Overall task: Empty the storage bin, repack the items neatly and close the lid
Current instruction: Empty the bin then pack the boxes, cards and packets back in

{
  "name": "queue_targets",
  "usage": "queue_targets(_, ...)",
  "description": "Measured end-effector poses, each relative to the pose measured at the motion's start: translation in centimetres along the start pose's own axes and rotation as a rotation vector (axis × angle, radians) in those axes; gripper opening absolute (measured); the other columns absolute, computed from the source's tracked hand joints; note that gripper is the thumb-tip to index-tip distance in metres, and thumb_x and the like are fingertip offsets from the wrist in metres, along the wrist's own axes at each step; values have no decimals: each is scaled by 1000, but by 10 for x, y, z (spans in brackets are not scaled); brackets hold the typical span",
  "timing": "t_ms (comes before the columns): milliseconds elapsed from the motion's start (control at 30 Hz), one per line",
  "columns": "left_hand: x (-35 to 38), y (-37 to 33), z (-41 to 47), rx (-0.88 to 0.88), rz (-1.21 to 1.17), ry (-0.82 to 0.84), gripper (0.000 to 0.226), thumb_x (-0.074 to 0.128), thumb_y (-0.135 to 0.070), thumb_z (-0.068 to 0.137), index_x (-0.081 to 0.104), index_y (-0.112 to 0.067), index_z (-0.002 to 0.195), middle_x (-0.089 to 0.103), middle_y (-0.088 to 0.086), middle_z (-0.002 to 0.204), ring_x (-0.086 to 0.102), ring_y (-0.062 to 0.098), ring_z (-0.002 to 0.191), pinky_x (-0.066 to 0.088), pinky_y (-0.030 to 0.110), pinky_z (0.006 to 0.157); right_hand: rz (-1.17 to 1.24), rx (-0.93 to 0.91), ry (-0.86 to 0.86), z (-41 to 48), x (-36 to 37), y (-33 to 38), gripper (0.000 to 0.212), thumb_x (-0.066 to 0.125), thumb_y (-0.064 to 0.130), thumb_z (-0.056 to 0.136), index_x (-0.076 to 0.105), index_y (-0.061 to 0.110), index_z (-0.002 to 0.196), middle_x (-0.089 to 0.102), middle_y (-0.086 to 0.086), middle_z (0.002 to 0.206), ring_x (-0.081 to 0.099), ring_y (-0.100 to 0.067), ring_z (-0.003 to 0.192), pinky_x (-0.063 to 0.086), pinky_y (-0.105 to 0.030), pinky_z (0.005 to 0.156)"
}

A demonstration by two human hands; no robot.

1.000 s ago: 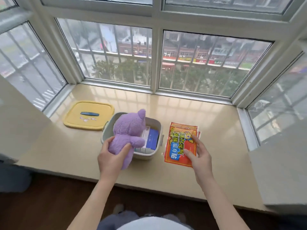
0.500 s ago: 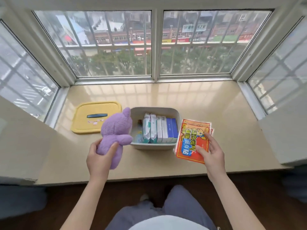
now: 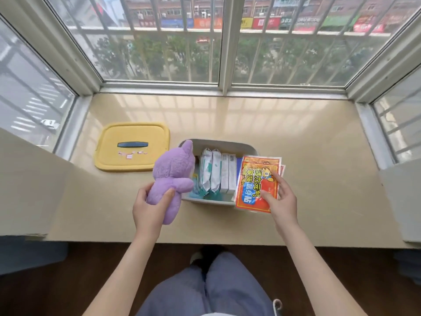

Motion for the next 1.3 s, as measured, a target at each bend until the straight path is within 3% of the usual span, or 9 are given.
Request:
queue_targets(133, 17, 1, 23, -32, 30, -52, 46, 79, -33, 78, 60, -23, 119, 64, -10, 113, 59, 10, 104, 41, 17, 81, -64, 3, 49, 53, 20, -21, 61, 64, -12, 85, 60, 29, 128, 66, -1, 123, 69, -6, 97, 59, -29, 81)
queue_targets(333, 34, 11, 44, -87, 62, -127, 45, 78, -33, 79, 60, -23, 119, 64, -10, 113, 58, 9, 104, 40, 16, 81, -252, 5, 70, 107, 44, -59, 66, 67, -6, 79, 59, 39, 128, 58, 10, 135, 52, -15, 129, 42, -45, 110)
queue_targets(433, 41, 16, 50, -84, 72, -123, 46, 79, -32, 78, 60, -24, 120, 63, -12, 113, 58, 8, 104, 40, 12, 79, -285, 5, 55, 119, 54, -67, 66, 65, -8, 81, 58, 33, 131, 56, 10, 138, 49, -11, 131, 41, -30, 109)
queue_targets(600, 58, 22, 60, -88, 75, -116, 51, 80, -31, 77, 59, -24, 123, 62, -12, 114, 57, 5, 104, 40, 13, 82, -337, -3, 75, 139, 72, -77, 64, 63, -9, 83, 56, 28, 135, 52, 13, 137, 45, -2, 125, 33, 3, 88)
queue_targets(767, 63, 22, 69, -77, 54, -110, 53, 81, -30, 77, 58, -23, 125, 63, -10, 118, 58, 5, 106, 42, 13, 84, -375, 12, 107, 155, 80, -92, 62, 63, -9, 82, 57, 24, 134, 55, 11, 135, 47, -3, 125, 31, 8, 83)
queue_targets(867, 64, 23, 71, -71, 52, -108, 53, 81, -30, 77, 59, -23, 124, 64, -10, 119, 58, 5, 106, 43, 16, 87, -395, 55, 87, 158, 80, -100, 62, 64, -8, 80, 57, 24, 133, 56, 10, 135, 47, -2, 122, 34, 4, 87)
queue_targets(967, 65, 23, 70, -62, 48, -100, 52, 81, -29, 77, 59, -25, 123, 64, -10, 119, 59, 5, 106, 43, 16, 87, -439, 68, 90, 157, 76, -105, 64, 62, -8, 81, 53, 24, 136, 55, 11, 132, 49, 1, 113, 42, -10, 94)
queue_targets(1100, 65, 21, 70, -43, 40, -80, 50, 81, -27, 77, 59, -24, 122, 64, -9, 118, 58, 5, 106, 42, 5, 82, -575, 36, 121, 156, 74, -107, 67, 58, -3, 85, 45, 28, 143, 54, 2, 136, 53, -16, 120, 44, -31, 103)
queue_targets(1300, 70, 16, 69, 9, 21, -36, 50, 81, -24, 77, 60, -22, 122, 64, -10, 117, 58, 3, 107, 44, 8, 86, -885, -123, 93, 155, 73, -93, 59, 51, 2, 91, 41, 19, 146, 48, -7, 139, 50, -23, 122, 38, -27, 96)
Point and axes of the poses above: each hand's wrist, its own z-axis towards the middle knuckle, its own x-axis out of the palm, y = z × x, the point moved 4 cm from there along z, towards the middle knuckle
